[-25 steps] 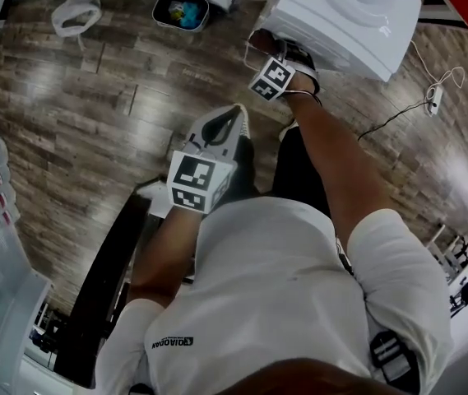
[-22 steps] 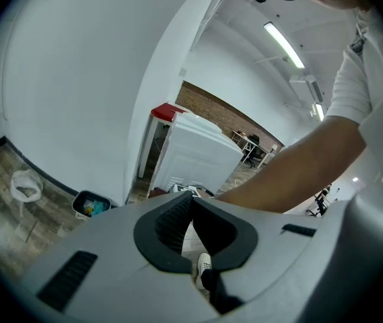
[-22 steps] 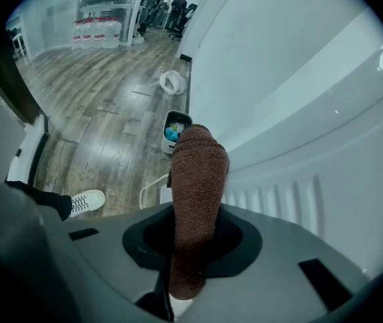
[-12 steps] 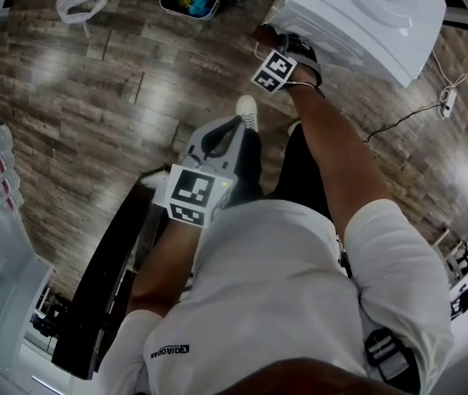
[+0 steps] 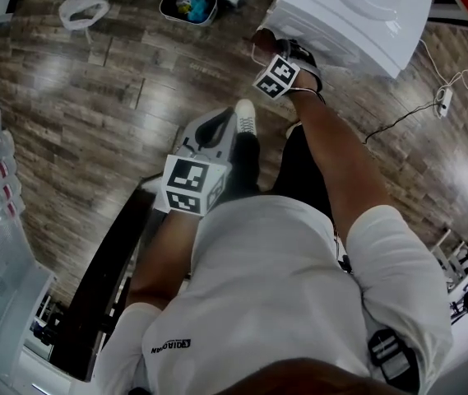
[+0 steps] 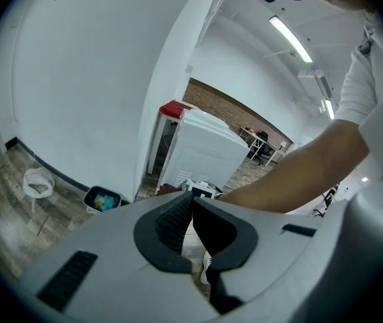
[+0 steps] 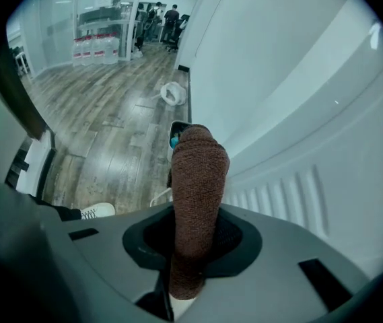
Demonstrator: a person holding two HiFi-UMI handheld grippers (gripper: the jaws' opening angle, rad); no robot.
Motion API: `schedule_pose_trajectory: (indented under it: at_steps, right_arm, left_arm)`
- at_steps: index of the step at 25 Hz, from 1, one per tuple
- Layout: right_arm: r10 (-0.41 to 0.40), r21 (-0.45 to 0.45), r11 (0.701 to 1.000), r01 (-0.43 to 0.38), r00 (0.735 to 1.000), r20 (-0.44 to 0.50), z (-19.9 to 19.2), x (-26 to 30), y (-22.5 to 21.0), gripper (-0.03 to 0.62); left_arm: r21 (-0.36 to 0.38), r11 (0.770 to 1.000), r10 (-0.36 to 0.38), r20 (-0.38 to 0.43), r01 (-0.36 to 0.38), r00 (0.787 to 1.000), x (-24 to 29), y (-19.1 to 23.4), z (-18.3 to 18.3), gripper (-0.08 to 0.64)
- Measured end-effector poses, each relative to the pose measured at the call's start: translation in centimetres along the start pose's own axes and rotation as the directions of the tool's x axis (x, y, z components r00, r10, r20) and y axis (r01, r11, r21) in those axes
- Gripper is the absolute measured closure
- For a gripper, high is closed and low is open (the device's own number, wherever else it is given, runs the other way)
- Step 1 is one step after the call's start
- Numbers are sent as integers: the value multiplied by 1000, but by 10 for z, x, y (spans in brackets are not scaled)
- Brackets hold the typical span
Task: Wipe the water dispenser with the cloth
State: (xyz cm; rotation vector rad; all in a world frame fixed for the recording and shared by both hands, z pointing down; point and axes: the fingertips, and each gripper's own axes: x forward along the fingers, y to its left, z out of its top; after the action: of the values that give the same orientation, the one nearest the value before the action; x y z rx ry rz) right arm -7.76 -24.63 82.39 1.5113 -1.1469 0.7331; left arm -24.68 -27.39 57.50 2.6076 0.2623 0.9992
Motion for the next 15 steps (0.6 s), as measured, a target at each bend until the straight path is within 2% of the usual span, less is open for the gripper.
schedule_pose_trajectory:
  at_steps: [3,7,8,11,15]
  right_arm:
    - [-14,55,998,10,998,61,0,-35,-7,520]
    - [-47,106,994,30,987,154,-3,-100,-18,520]
    - [-57,109,993,39,984,170,-6,-117,-20,520]
    - [-110,104,990,91,974,196,-21,-168,-33,520]
    - [-237,137,968,212,950,205,-39,-235,-76,520]
  left_arm:
    - [-32,999,-22,10,22,1000,4,-4,8,560]
    - [-164,981,-100,32,104,994,13,-11,16,560]
    - [-165,979,-112,35,117,993,15,-14,18,559]
    - [-97,986,-134,29,137,991,20,-27,23,560]
    - [-28,984,-177,18,178,984,26,-46,30,560]
